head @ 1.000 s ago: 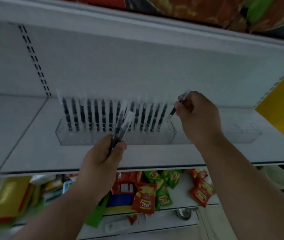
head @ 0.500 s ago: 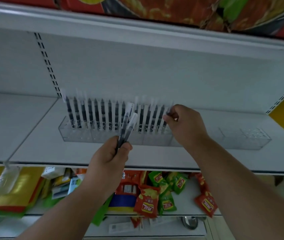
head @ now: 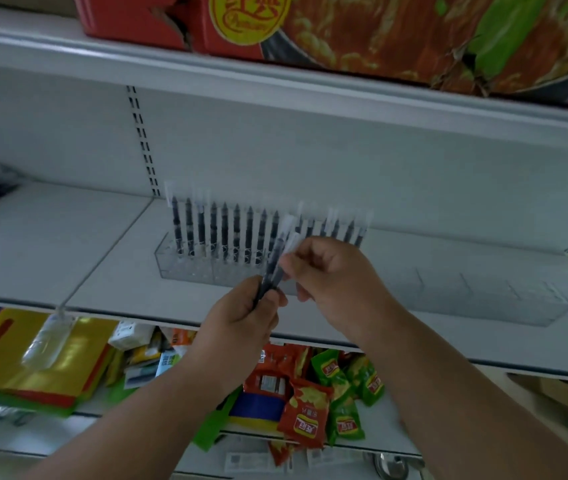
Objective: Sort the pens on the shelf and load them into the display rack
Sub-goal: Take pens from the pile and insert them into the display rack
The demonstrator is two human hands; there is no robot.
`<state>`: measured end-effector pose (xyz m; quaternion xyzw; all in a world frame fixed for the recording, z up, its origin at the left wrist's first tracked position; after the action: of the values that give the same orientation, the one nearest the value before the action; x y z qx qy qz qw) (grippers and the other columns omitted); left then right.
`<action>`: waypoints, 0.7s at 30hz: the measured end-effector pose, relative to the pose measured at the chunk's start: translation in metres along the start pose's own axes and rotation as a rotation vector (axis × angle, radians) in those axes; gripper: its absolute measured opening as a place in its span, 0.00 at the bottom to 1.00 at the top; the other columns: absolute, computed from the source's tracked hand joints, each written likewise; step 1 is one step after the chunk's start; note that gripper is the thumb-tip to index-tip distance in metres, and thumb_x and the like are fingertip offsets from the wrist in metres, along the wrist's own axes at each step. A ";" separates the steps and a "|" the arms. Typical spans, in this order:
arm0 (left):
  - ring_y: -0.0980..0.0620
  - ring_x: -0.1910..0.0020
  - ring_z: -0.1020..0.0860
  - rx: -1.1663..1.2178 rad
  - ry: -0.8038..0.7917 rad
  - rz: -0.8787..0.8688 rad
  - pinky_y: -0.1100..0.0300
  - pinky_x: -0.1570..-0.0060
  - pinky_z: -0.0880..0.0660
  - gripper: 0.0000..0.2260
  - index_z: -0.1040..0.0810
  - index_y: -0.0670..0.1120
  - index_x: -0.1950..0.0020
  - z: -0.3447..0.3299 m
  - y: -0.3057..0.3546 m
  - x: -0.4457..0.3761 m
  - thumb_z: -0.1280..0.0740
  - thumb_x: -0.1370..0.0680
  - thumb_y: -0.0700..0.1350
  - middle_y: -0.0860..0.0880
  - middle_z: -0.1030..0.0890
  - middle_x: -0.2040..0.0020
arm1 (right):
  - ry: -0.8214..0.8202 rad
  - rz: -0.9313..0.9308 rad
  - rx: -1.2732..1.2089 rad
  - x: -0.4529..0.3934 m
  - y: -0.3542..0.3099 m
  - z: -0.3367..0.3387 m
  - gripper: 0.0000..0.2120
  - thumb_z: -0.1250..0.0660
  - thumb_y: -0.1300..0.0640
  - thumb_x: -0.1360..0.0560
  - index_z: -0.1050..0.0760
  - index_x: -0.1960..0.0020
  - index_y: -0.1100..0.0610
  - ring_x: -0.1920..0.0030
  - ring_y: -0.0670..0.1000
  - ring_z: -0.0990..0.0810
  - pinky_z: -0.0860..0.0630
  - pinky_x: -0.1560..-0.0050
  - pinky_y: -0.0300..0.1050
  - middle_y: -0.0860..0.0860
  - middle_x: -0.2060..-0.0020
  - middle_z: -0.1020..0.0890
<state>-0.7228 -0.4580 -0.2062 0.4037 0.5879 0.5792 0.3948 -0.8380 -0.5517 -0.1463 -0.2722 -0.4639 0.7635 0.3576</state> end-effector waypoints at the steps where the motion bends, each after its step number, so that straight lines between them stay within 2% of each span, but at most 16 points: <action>1: 0.52 0.73 0.38 -0.029 -0.003 -0.001 0.59 0.72 0.40 0.11 0.24 0.45 0.54 0.006 -0.001 0.002 0.43 0.16 0.42 0.51 0.33 0.71 | -0.005 -0.003 -0.010 -0.002 -0.002 -0.006 0.08 0.31 0.54 0.22 0.21 0.59 0.54 0.73 0.40 0.26 0.29 0.69 0.31 0.43 0.73 0.21; 5: 0.52 0.72 0.36 -0.082 0.091 0.031 0.57 0.69 0.39 0.15 0.22 0.53 0.59 0.044 -0.008 0.008 0.42 0.16 0.44 0.55 0.31 0.72 | 0.056 0.019 -0.106 -0.012 -0.010 -0.029 0.09 0.32 0.56 0.22 0.21 0.58 0.59 0.71 0.45 0.24 0.27 0.66 0.38 0.49 0.72 0.22; 7: 0.53 0.71 0.33 -0.181 0.172 0.003 0.55 0.67 0.36 0.14 0.22 0.54 0.59 0.066 -0.008 0.011 0.41 0.16 0.45 0.57 0.30 0.73 | 0.104 0.025 -0.189 -0.018 -0.018 -0.041 0.09 0.33 0.57 0.21 0.22 0.58 0.62 0.71 0.46 0.24 0.27 0.66 0.39 0.51 0.71 0.22; 9: 0.54 0.71 0.31 -0.282 0.223 -0.045 0.56 0.68 0.33 0.10 0.24 0.52 0.57 0.086 -0.003 0.012 0.40 0.17 0.46 0.56 0.29 0.72 | 0.126 0.030 -0.249 -0.023 -0.029 -0.055 0.09 0.33 0.58 0.22 0.22 0.58 0.62 0.69 0.47 0.24 0.28 0.65 0.40 0.51 0.70 0.22; 11: 0.56 0.74 0.32 -0.342 0.230 -0.086 0.60 0.71 0.33 0.08 0.27 0.49 0.56 0.104 0.002 0.012 0.40 0.18 0.46 0.53 0.30 0.71 | 0.123 0.037 -0.264 -0.027 -0.039 -0.073 0.08 0.32 0.58 0.22 0.23 0.57 0.61 0.69 0.46 0.23 0.28 0.66 0.36 0.49 0.70 0.21; 14: 0.55 0.73 0.32 -0.460 0.215 -0.100 0.55 0.69 0.32 0.07 0.28 0.51 0.56 0.133 0.007 0.010 0.40 0.18 0.48 0.54 0.30 0.72 | 0.150 0.055 -0.227 -0.034 -0.056 -0.102 0.07 0.32 0.57 0.22 0.22 0.55 0.61 0.68 0.44 0.21 0.27 0.66 0.32 0.49 0.68 0.20; 16: 0.53 0.72 0.31 -0.425 0.234 -0.088 0.53 0.69 0.31 0.07 0.27 0.53 0.55 0.156 0.008 0.008 0.41 0.19 0.49 0.52 0.29 0.71 | 0.198 0.076 -0.223 -0.041 -0.067 -0.114 0.07 0.34 0.58 0.21 0.22 0.55 0.61 0.67 0.44 0.21 0.27 0.66 0.32 0.53 0.68 0.20; 18: 0.54 0.71 0.30 -0.383 0.260 -0.064 0.55 0.69 0.31 0.07 0.26 0.55 0.55 0.178 0.008 0.006 0.41 0.19 0.50 0.47 0.27 0.68 | 0.274 0.105 -0.140 -0.049 -0.076 -0.120 0.07 0.35 0.57 0.20 0.22 0.54 0.58 0.67 0.43 0.22 0.29 0.66 0.32 0.53 0.66 0.18; 21: 0.55 0.73 0.32 -0.332 0.229 -0.028 0.59 0.73 0.33 0.08 0.25 0.53 0.55 0.203 0.007 0.004 0.41 0.18 0.48 0.47 0.28 0.67 | 0.381 0.135 0.052 -0.062 -0.083 -0.122 0.04 0.35 0.56 0.20 0.24 0.53 0.52 0.64 0.40 0.21 0.28 0.64 0.29 0.47 0.63 0.19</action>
<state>-0.5353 -0.3810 -0.2032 0.2560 0.5310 0.7049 0.3946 -0.6851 -0.5122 -0.1177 -0.4327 -0.3487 0.7321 0.3938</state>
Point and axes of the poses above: each hand's wrist, its own x-axis away from the middle knuckle, its own z-axis out of the back of the hand, y = z × x, the point moved 1 cm from there along -x, towards the middle knuckle
